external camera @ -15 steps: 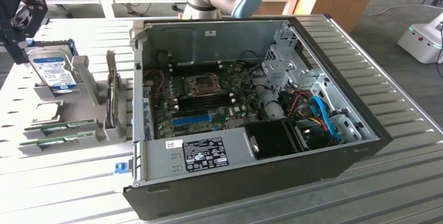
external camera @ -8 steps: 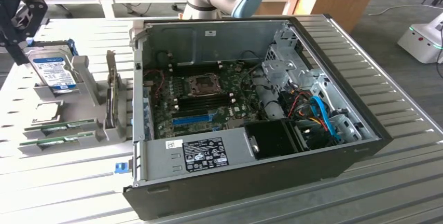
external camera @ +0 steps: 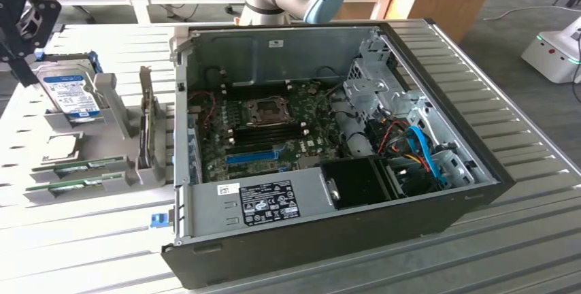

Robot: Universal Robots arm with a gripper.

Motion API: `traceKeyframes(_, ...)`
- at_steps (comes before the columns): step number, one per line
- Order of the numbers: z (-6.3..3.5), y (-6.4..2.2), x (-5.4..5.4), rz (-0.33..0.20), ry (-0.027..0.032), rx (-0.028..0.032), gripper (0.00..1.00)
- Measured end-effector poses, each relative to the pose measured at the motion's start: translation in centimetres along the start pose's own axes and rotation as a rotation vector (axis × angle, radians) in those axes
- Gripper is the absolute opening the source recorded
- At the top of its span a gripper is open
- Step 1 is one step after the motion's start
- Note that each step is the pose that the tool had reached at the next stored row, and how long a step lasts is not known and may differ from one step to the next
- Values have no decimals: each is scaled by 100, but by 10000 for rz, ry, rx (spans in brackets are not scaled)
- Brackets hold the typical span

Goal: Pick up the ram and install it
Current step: 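Pick up the ram and move it above insertion slot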

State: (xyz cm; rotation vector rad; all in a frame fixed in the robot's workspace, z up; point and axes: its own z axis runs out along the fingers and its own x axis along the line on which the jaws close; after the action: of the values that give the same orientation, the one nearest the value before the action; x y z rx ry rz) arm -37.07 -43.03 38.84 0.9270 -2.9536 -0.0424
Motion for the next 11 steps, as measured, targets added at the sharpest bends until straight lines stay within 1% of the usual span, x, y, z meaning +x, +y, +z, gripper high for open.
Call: traceKeyframes(11, 10, -1, 0, -1784, 71, 63, 11)
